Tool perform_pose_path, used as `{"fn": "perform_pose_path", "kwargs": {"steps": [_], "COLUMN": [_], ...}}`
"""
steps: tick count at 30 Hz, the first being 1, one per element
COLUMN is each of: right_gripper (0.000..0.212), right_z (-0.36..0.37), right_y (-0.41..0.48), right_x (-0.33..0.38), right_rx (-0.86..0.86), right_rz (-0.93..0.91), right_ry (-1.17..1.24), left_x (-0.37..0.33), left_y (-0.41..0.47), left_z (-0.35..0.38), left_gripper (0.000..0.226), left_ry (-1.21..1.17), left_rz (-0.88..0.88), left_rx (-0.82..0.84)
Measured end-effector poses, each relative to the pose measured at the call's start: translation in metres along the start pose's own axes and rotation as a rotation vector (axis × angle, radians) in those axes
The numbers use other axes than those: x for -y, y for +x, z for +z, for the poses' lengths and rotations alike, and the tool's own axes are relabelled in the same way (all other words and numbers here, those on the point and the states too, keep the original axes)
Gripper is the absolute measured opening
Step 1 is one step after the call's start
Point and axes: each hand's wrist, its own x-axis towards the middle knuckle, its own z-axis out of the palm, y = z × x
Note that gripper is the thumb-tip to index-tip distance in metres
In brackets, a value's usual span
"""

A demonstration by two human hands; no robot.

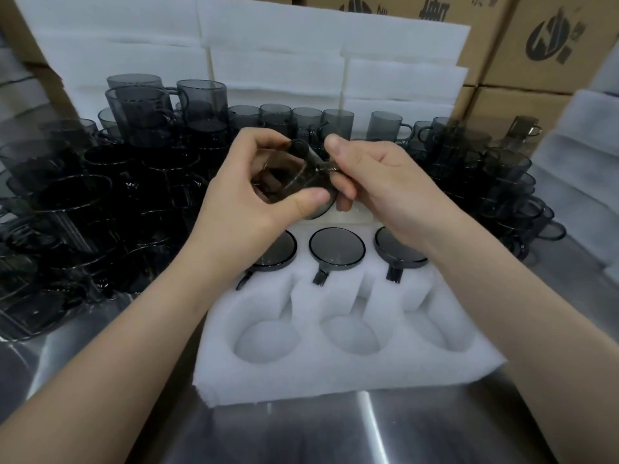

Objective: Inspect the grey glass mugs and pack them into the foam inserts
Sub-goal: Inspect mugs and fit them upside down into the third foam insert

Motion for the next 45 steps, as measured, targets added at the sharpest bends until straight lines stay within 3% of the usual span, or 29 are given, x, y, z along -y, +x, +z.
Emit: {"fn": "perform_pose_path", "kwargs": {"steps": [4,6,9,12,17,22,24,28,33,38,45], "right_gripper": [0.054,0.05,0.032,0.014,0.033,0.031,0.03,0.041,0.051,0.051,0.06], "right_z": [0.003,0.005,0.004,0.005,0.012,0.008,0.008,0.016,0.023,0.024,0.022], "right_y": [-0.001,0.0,0.002,0.002,-0.002,-0.001,-0.001,-0.005,-0.006,-0.007,-0.012], "right_x": [-0.004,-0.006,-0.006,-0.004,-0.002,0.002,0.002,-0.001,0.002,0.003,0.006], "right_rx": [-0.076,-0.11,-0.165,-0.171,-0.015,-0.071,-0.082,-0.023,0.01,0.064,0.137], "right_rz": [-0.014,-0.017,-0.019,0.011,0.123,0.141,0.138,0.06,-0.002,-0.023,-0.092], "right_ry": [-0.111,-0.046,0.13,0.117,0.081,0.275,0.199,-0.077,-0.254,-0.251,-0.145], "left_x": [0.002,0.003,0.002,0.0,0.003,0.005,0.006,0.01,0.009,0.006,0.006], "left_y": [0.001,0.002,0.002,0.0,0.0,0.002,0.003,0.008,0.007,0.008,0.014], "left_z": [0.002,0.001,0.001,0.003,0.004,0.004,0.002,0.003,0.005,0.003,-0.001], "left_gripper": [0.065,0.065,0.056,0.056,0.059,0.048,0.044,0.065,0.044,0.032,0.055], "left_ry": [0.071,0.072,0.012,-0.05,-0.095,-0.213,-0.194,0.061,0.124,0.165,-0.053], "left_rz": [0.038,0.058,0.075,0.076,0.077,0.061,0.011,-0.051,0.03,0.07,-0.134], "left_rx": [0.028,0.017,-0.034,-0.101,-0.164,0.085,0.108,0.057,-0.05,-0.167,-0.072]}}
